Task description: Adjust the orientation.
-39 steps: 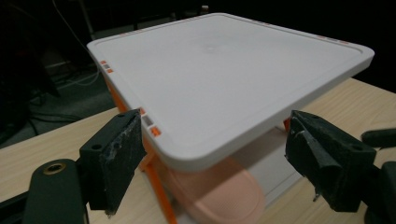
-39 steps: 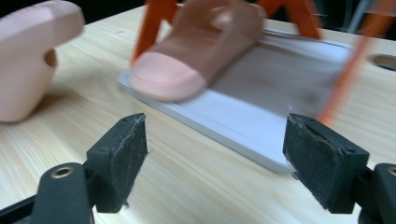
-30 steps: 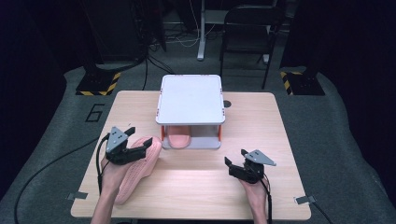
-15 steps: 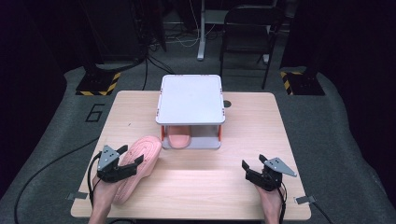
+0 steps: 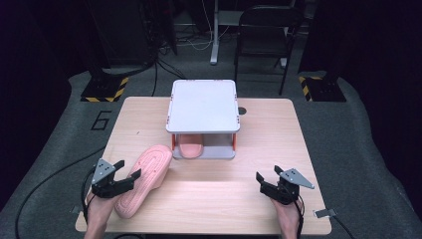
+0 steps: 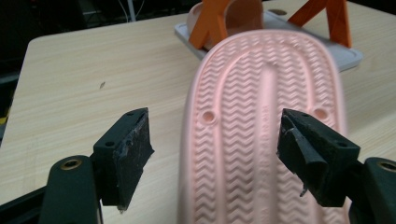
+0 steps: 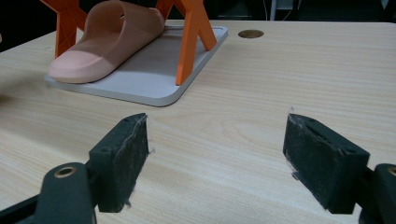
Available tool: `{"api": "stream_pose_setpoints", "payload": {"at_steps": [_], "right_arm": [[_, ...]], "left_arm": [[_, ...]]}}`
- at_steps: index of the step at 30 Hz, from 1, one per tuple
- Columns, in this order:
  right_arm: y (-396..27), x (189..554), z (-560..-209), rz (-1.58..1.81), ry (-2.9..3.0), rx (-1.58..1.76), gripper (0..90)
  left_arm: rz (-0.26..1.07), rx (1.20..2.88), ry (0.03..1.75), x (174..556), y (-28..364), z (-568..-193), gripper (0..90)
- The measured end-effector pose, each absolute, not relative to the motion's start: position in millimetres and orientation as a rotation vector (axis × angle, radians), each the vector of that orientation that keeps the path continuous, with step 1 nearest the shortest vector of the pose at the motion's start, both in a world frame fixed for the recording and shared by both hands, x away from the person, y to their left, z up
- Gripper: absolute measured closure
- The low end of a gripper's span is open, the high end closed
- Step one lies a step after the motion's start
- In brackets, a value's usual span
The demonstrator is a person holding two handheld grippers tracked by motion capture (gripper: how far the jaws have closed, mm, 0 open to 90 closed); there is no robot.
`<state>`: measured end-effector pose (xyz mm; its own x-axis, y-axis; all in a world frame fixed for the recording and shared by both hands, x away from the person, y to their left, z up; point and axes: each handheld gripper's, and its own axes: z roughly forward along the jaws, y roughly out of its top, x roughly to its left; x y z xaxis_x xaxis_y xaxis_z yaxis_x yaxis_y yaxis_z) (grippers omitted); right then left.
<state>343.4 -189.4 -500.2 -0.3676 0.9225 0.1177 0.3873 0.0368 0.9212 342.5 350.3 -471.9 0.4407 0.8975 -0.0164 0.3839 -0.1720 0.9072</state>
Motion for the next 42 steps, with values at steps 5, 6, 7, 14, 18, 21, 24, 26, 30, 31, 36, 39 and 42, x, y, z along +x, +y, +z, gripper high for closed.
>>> {"api": "stream_pose_setpoints", "payload": {"at_steps": [5, 6, 7, 14, 18, 21, 24, 26, 30, 31, 36, 39, 42], "right_arm": [[-190.2, 342.6, -500.7, 1.320, 1.794, 1.327, 21.6], [-190.5, 342.7, -500.8, 1.319, 1.794, 1.325, 21.6], [-190.5, 342.4, -500.6, 1.320, 1.792, 1.331, 21.6], [-192.1, 341.4, -497.6, 1.324, 1.784, 1.319, 21.9], [-192.0, 341.1, -496.8, 1.330, 1.783, 1.314, 22.0], [-191.6, 340.0, -496.4, 1.329, 1.786, 1.312, 22.0], [-192.3, 338.0, -495.8, 1.339, 1.777, 1.311, 22.1], [-193.8, 336.9, -495.3, 1.346, 1.772, 1.310, 22.1], [-196.7, 336.1, -494.0, 1.352, 1.763, 1.313, 22.1], [-198.3, 336.0, -493.8, 1.349, 1.764, 1.309, 22.1], [-203.6, 335.1, -492.9, 1.358, 1.747, 1.332, 22.1], [-205.4, 334.2, -491.6, 1.358, 1.737, 1.333, 22.1], [-206.1, 333.3, -491.0, 1.363, 1.739, 1.326, 22.2]], "left_arm": [[0.576, 1.764, 1.144, 345.8, 361.4, -486.3, 25.3], [0.550, 1.774, 1.142, 346.2, 361.3, -488.9, 25.4], [0.539, 1.773, 1.131, 346.1, 360.2, -491.1, 25.8], [0.456, 1.769, 1.030, 336.8, 347.8, -490.5, 35.3], [0.457, 1.772, 0.966, 324.7, 333.7, -485.7, 34.1], [0.450, 1.775, 0.908, 316.9, 325.8, -480.1, 34.5], [0.403, 1.791, 0.878, 309.1, 318.3, -471.3, 36.2], [0.415, 1.839, 0.838, 303.7, 310.1, -465.5, 36.2], [0.419, 1.849, 0.790, 296.9, 302.1, -456.0, 35.1], [0.417, 1.832, 0.793, 295.4, 301.5, -452.3, 35.1], [0.443, 1.801, 0.770, 296.7, 309.0, -438.9, 34.8], [0.464, 1.785, 0.819, 309.1, 321.8, -441.3, 34.9], [0.456, 1.788, 0.859, 321.6, 331.7, -453.0, 34.9]]}}
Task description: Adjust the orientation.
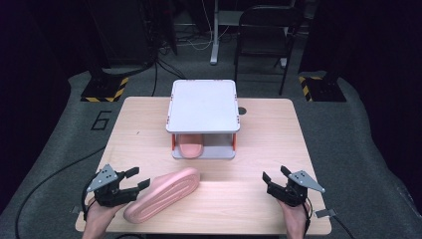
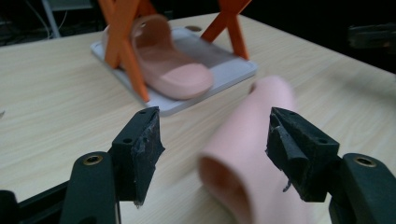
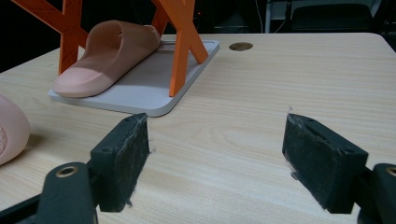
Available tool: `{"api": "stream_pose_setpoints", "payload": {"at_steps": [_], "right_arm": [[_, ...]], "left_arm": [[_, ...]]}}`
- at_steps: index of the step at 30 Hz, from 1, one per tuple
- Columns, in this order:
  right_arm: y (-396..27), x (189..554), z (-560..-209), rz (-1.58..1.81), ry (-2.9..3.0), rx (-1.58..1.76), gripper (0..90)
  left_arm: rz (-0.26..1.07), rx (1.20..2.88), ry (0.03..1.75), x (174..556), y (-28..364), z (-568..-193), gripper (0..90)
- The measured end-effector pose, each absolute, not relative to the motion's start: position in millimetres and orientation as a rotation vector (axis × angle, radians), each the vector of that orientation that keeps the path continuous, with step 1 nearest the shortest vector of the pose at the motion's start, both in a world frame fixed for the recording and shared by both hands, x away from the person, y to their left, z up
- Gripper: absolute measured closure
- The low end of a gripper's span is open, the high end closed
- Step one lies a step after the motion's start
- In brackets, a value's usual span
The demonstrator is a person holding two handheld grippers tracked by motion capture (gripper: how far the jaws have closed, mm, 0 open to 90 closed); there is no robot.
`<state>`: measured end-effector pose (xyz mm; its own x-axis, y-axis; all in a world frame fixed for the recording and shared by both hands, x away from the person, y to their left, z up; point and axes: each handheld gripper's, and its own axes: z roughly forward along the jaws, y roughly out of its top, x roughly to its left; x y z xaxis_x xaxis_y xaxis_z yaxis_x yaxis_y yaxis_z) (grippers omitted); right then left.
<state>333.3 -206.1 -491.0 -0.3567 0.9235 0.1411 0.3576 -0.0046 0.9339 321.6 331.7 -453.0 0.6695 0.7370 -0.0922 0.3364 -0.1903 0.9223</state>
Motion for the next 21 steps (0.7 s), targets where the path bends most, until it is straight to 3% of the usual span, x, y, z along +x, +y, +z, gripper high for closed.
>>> {"api": "stream_pose_setpoints", "payload": {"at_steps": [6, 21], "right_arm": [[-206.8, 334.2, -490.9, 1.363, 1.744, 1.327, 22.2], [-206.4, 332.0, -491.5, 1.361, 1.750, 1.321, 22.2]], "left_arm": [[0.387, 1.841, 0.852, 328.3, 324.8, -470.9, 34.7], [0.231, 1.844, 0.714, 292.1, 288.2, -477.9, 31.2]]}}
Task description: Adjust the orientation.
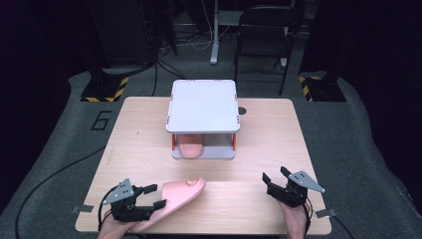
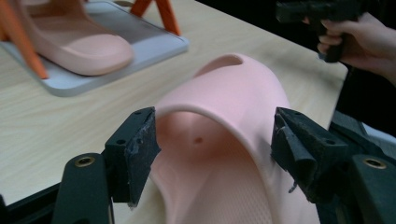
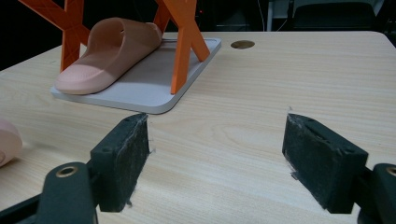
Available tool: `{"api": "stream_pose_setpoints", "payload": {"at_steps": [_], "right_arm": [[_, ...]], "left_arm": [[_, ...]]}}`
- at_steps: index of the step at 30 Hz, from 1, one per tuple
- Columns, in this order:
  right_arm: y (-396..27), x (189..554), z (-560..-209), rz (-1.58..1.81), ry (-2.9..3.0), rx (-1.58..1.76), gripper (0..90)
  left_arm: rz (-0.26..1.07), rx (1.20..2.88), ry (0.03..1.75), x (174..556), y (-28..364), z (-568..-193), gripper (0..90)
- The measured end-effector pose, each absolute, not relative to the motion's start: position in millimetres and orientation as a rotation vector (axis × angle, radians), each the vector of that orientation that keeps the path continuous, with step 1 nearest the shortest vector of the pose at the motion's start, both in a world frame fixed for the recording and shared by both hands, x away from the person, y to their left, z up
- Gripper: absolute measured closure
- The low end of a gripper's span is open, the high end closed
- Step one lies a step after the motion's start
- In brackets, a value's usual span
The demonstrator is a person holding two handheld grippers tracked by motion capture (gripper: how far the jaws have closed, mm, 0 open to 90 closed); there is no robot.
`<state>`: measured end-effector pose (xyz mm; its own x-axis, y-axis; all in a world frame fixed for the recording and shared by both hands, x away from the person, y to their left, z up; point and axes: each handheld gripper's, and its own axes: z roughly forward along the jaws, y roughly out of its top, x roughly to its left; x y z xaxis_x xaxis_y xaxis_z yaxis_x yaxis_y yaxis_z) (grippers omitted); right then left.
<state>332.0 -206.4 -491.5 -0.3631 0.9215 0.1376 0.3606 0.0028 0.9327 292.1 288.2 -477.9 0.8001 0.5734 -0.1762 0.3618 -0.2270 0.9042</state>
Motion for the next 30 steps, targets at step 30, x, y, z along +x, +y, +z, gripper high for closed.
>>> {"api": "stream_pose_setpoints", "payload": {"at_steps": [30], "right_arm": [[-210.2, 330.1, -493.8, 1.361, 1.754, 1.327, 19.4]], "left_arm": [[0.421, 1.725, 0.850, 316.1, 288.8, -474.3, 24.5]]}}
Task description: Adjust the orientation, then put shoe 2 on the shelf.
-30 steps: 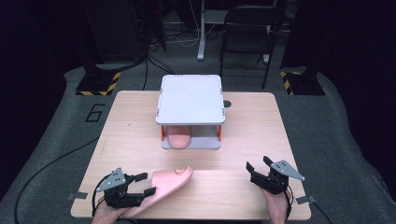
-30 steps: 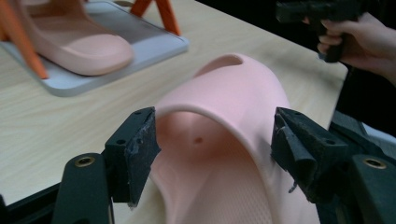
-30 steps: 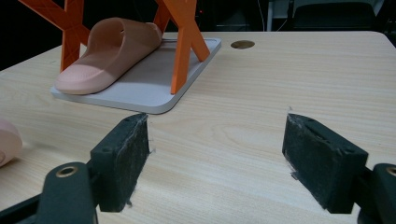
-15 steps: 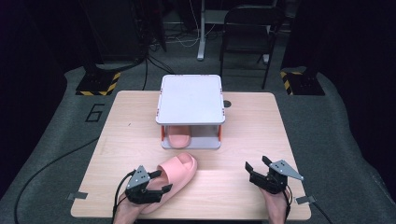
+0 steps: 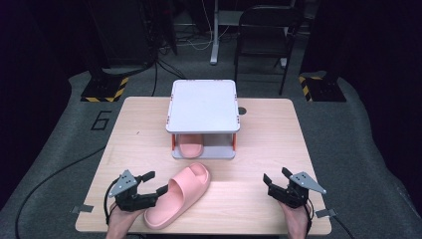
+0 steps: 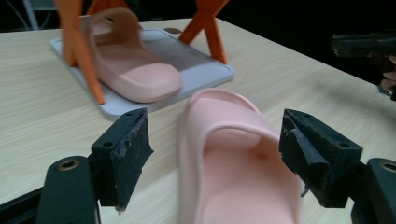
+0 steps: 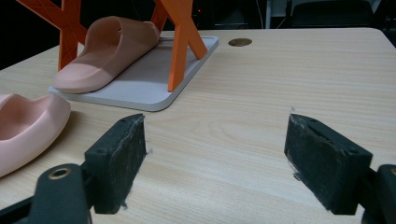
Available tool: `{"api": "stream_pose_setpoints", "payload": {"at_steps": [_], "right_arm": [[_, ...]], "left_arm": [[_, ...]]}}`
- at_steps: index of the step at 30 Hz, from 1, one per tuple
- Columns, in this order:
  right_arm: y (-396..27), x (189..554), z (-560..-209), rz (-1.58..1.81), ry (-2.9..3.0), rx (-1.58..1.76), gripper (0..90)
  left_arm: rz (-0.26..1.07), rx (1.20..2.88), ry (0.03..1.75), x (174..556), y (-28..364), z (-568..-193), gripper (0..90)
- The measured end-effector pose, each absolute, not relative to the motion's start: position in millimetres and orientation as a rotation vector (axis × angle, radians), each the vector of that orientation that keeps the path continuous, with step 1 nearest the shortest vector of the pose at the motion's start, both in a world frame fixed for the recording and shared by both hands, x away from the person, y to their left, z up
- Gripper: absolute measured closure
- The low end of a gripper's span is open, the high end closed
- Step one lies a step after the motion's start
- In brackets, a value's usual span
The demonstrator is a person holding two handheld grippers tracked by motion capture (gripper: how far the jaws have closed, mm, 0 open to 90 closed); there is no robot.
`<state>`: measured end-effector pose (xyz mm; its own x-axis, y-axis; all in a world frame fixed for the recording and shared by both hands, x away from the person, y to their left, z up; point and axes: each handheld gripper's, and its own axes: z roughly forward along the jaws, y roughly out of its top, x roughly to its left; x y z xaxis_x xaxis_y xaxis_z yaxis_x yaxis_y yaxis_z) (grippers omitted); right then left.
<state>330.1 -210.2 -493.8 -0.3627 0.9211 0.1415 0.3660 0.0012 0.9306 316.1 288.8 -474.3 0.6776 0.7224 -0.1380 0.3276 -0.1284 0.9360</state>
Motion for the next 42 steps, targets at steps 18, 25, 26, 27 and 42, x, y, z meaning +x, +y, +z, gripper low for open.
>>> {"api": "stream_pose_setpoints", "payload": {"at_steps": [18, 25, 26, 27, 42], "right_arm": [[-203.3, 333.1, -489.5, 1.384, 1.742, 1.302, 16.2], [-196.0, 336.9, -486.5, 1.385, 1.769, 1.272, 16.5], [-195.1, 337.4, -485.8, 1.380, 1.775, 1.263, 16.5], [-193.4, 337.7, -484.5, 1.390, 1.773, 1.269, 16.6], [-185.6, 350.8, -460.3, 1.385, 1.793, 1.190, 16.8]], "left_arm": [[0.324, 1.840, 0.838, 332.1, 299.4, -501.5, 36.5], [0.274, 1.892, 0.868, 347.1, 290.0, -512.9, 47.6], [0.265, 1.903, 0.863, 349.4, 288.8, -513.3, 48.7], [0.255, 1.903, 0.865, 350.7, 286.8, -513.6, 49.9], [0.267, 1.937, 0.831, 362.0, 263.2, -511.9, 80.6]]}}
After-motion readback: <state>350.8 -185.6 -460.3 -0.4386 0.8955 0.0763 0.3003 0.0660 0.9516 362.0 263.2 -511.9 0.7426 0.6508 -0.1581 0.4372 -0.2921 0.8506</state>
